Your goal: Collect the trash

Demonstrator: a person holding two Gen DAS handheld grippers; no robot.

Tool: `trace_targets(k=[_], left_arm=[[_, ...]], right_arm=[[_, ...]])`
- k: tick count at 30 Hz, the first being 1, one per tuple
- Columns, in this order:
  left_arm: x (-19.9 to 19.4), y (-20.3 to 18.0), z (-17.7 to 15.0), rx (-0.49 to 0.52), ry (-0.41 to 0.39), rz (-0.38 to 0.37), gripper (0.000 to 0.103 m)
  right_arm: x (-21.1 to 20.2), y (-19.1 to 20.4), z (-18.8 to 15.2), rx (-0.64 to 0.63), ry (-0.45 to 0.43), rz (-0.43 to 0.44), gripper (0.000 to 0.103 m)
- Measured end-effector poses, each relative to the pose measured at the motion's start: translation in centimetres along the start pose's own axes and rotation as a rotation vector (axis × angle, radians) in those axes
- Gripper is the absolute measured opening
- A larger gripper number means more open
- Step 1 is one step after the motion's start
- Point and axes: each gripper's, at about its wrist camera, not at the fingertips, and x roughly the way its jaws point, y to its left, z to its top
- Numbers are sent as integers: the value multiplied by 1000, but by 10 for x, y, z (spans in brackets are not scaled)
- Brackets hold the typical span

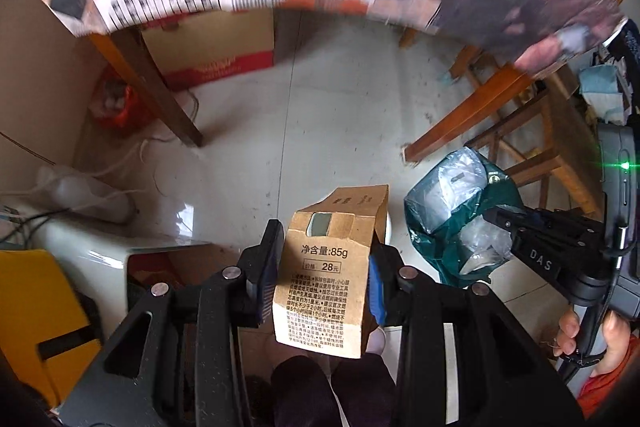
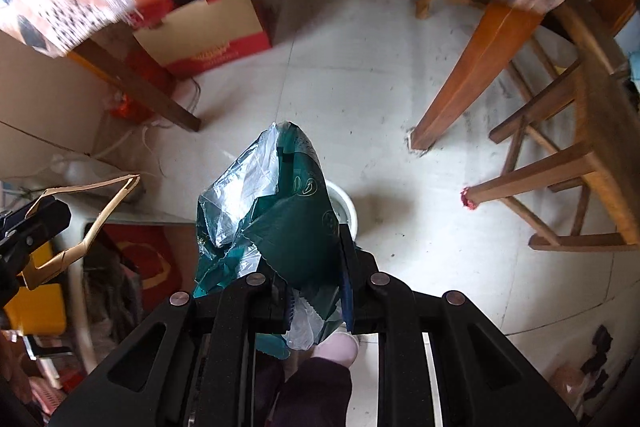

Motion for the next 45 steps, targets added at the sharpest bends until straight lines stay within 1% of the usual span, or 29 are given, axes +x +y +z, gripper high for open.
trace_targets(k=[2,6,8,10,12,16,19,22,26,27,28,29,30,34,37,39,42,45], left_arm=[[24,3,-7,-7,22,6,37],[62,8,-18,-25,68,19,37],[75,9,-24,-29,84,19,37],[87,9,-26,-28,99,20,37],[95,9,-28,-23,109,18,37],[105,3,-25,2,112,9,37],[109,-4,-18,14,107,-4,37],[114,-12,-9,17,107,-38,37],[117,-24,-1,11,97,-125,38],[119,-26,0,7,106,-140,40],[122,-29,1,3,132,-148,53],[125,-32,2,1,149,-146,61],[125,-34,2,0,154,-144,61],[113,-42,0,28,160,-123,61],[92,-43,0,37,154,-119,61],[72,-43,2,45,140,-117,61],[38,-42,8,56,115,-108,61],[-4,-41,16,64,73,-95,61]], right_arm=[[20,0,-2,-8,13,-2,17],[56,-3,-6,32,27,20,18],[70,-5,-6,56,45,33,22],[86,-7,-6,89,102,62,36],[91,-9,-6,106,113,74,38],[87,-10,-7,97,117,56,42],[72,-13,-7,98,102,52,47],[57,-18,-8,99,87,38,48],[34,-25,-7,93,58,13,48],[35,-27,-6,95,55,15,48],[30,-29,-5,101,47,19,48],[23,-30,-4,109,35,24,48],[18,-30,-2,116,24,27,48],[-1,-28,-1,136,6,35,48],[-17,-24,0,143,-3,37,48],[-29,-22,0,142,-10,37,48],[-59,-16,2,138,-30,37,48],[-90,-10,4,134,-56,36,48]])
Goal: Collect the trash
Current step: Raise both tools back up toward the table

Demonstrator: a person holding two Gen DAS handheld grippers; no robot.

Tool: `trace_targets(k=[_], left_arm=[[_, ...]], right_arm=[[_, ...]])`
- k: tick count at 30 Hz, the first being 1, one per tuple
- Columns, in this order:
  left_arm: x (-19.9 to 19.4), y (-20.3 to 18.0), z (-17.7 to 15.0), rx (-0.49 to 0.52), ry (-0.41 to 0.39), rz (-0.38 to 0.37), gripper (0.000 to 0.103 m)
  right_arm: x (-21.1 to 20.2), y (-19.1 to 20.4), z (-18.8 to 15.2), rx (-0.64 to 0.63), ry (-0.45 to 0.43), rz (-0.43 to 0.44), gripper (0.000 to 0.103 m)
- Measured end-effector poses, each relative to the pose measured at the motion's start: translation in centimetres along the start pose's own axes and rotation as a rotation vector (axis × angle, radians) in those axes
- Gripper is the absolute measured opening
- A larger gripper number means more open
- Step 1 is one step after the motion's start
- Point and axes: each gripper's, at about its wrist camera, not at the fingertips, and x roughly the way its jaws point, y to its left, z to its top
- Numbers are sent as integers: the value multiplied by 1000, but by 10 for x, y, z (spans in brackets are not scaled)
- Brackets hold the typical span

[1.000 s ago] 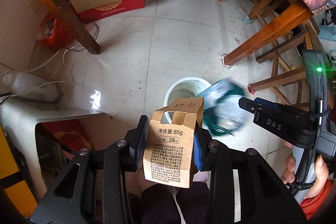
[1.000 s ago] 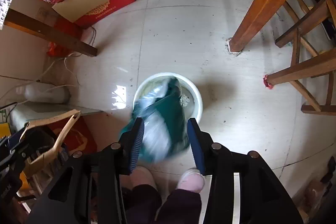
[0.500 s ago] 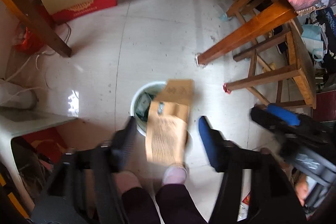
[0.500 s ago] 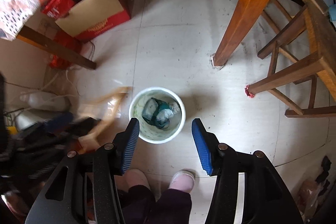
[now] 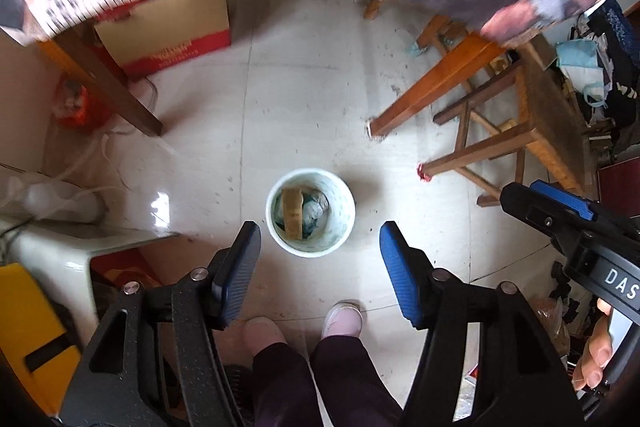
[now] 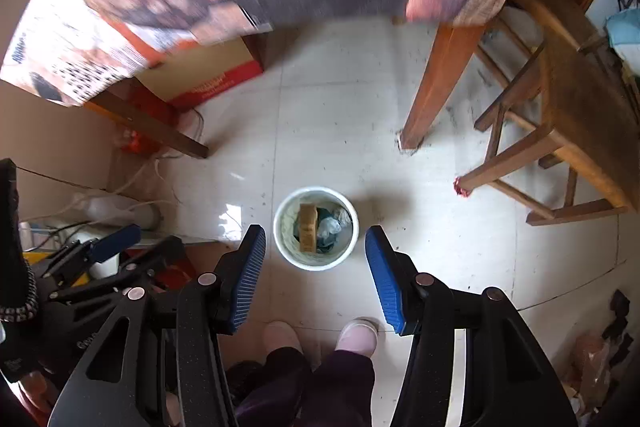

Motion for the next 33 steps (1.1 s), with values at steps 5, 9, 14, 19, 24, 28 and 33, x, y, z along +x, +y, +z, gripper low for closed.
trace_targets(k=[5,9,14,19,24,28,33], left_arm=[[-78,-3,10,-1,-82,14,61],[-143,-5,18,-9,-163,-10,61],[-224,-14,27,9,-279,-10,61],[-300,-24,26,84,-405,-6,61],[-362,-22,17,162,-499,-2,61],[-401,-16,13,188,-554,-20,64],[-434,-11,4,194,-651,-21,93]], right_arm=[[-59,17,8,-13,-61,2,48],[-111,36,13,-31,-125,13,48],[-174,58,18,-63,-212,3,48],[-232,80,15,-80,-298,-6,52],[-282,96,8,-54,-397,-12,62],[-320,106,5,-20,-479,-20,78],[-355,113,-2,27,-612,-62,94]])
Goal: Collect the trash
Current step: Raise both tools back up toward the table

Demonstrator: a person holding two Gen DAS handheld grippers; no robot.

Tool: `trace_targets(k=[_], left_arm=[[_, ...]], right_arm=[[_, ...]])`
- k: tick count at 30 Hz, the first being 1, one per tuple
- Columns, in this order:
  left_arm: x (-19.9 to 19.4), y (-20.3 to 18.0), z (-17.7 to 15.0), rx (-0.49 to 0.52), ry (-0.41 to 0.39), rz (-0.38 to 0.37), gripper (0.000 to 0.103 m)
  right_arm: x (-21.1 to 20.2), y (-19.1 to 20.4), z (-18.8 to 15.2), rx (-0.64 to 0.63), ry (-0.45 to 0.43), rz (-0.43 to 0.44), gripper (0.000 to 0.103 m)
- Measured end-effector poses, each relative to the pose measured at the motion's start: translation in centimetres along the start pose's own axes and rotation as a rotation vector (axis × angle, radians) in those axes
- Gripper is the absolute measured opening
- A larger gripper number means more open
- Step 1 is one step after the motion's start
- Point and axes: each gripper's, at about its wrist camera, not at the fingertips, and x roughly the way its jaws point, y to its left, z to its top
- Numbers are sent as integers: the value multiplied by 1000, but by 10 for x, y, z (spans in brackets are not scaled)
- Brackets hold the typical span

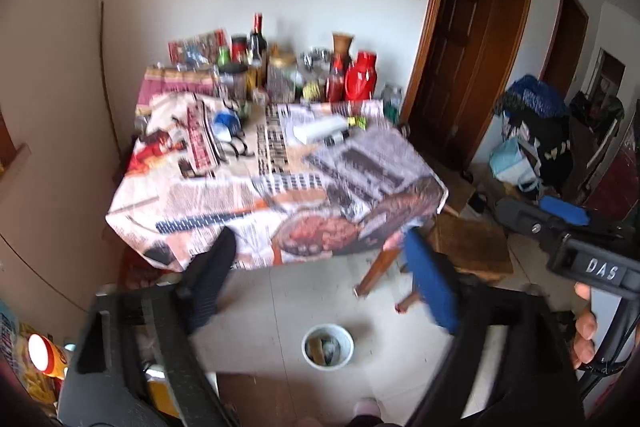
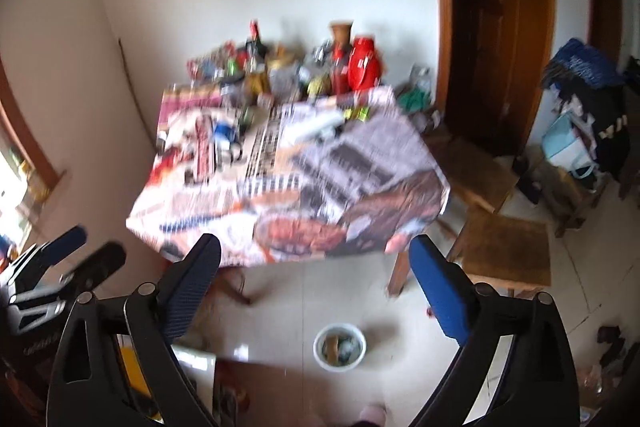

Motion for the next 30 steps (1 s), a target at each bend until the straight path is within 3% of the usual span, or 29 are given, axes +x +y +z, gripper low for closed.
trace_targets(k=[2,11,19,30], left_arm=[[-12,2,4,0,-43,18,97],[-12,6,29,17,-80,38,100],[30,-10,62,12,-87,49,100],[113,-69,140,57,-114,137,100]], right_arm=[[-7,1,5,4,-25,-15,94],[-11,-4,23,-31,-80,-79,94],[22,-24,55,-53,-91,-58,94],[76,-64,137,-143,-104,15,94]])
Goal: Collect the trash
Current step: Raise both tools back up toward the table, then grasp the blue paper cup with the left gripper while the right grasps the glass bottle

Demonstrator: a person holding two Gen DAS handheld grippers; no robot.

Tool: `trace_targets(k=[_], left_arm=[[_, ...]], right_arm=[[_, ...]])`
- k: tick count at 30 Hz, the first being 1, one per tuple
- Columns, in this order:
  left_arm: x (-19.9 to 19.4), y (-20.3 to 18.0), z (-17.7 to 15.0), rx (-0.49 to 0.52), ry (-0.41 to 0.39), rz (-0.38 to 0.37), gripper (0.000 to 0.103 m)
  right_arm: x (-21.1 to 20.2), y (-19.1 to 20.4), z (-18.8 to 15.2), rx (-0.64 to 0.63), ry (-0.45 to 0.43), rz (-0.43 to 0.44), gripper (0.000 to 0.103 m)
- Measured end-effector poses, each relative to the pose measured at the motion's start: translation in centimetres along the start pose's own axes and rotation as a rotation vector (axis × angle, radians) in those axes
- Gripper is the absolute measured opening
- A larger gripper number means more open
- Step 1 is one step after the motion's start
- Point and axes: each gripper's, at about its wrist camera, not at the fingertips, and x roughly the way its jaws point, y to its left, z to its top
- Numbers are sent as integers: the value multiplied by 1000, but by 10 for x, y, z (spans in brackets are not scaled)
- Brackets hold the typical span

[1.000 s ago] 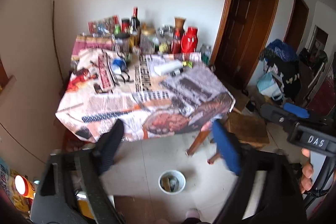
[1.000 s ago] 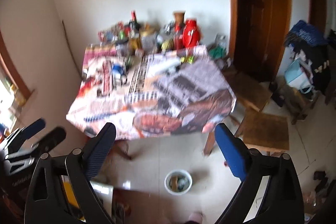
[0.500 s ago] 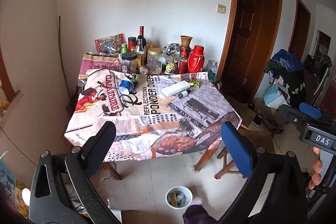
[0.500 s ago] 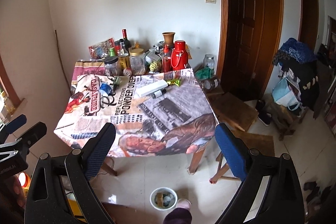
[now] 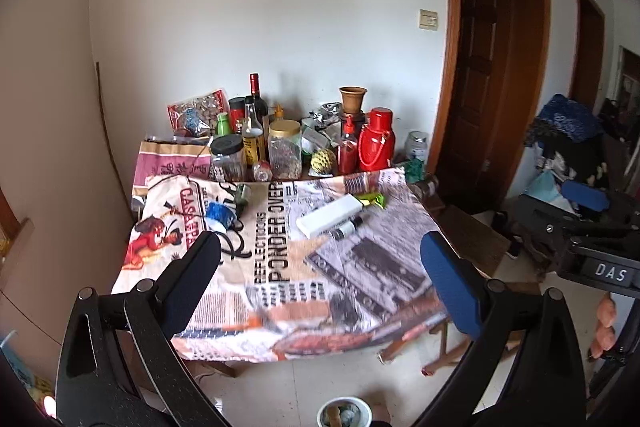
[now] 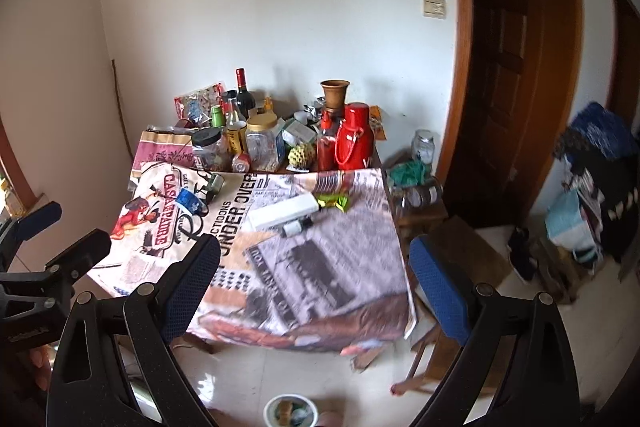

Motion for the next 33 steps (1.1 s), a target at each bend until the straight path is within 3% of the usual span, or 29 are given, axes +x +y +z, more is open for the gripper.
trace_targets(k=[8,16,26,33], left_arm=[[56,-18,21,-38,62,56,100],[102,0,22,-79,128,95,100],[174,94,34,-132,172,143,100],[263,165,28,-115,304,139,100]], right_arm=[[55,-21,15,-61,110,53,94],[98,-19,23,-79,186,73,94],[170,8,40,-16,253,19,94],[240,26,37,79,373,-43,94]])
